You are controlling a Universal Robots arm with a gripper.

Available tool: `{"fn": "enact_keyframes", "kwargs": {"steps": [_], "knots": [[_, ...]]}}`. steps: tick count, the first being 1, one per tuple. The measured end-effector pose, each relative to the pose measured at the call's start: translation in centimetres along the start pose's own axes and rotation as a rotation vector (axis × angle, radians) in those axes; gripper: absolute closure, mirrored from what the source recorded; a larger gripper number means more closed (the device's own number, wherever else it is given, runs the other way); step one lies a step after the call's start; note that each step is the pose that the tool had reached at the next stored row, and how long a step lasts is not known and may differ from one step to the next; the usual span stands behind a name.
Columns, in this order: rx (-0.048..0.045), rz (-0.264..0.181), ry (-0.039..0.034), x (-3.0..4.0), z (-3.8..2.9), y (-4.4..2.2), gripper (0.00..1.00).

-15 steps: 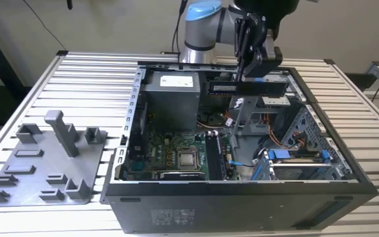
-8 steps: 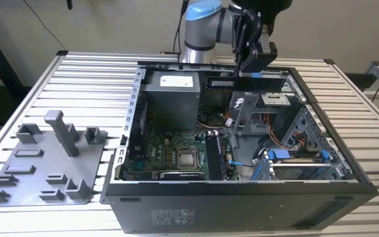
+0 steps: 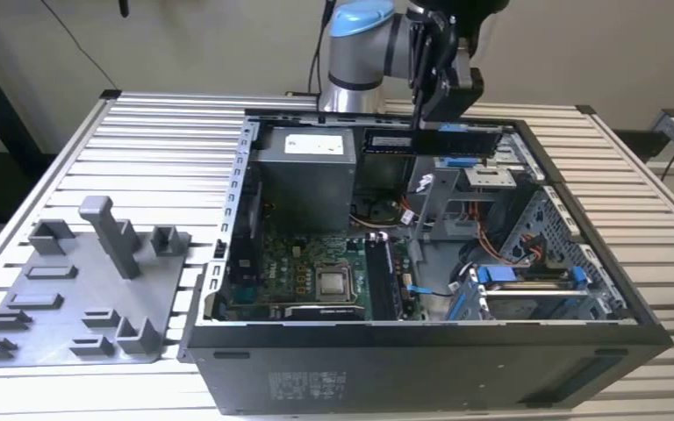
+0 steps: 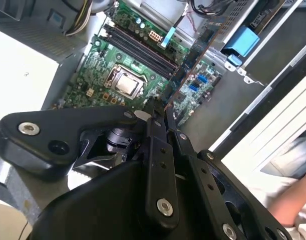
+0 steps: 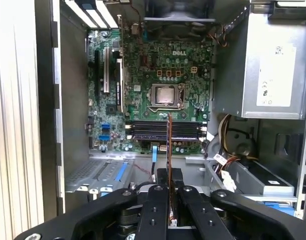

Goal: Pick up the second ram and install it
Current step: 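Pick up the second ram and move it above second insertion slot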

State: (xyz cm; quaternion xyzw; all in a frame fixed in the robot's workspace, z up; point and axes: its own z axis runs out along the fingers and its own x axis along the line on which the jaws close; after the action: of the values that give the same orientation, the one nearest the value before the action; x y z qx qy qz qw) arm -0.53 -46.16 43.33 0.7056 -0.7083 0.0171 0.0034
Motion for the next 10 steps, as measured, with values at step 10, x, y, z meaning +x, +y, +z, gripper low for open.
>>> {"fn": "enact_keyframes", "kwargs": {"steps": [10], "knots": [[-0.0004,0.008,-0.0486,-0.85,-0.01,0.25,0.86]]}}
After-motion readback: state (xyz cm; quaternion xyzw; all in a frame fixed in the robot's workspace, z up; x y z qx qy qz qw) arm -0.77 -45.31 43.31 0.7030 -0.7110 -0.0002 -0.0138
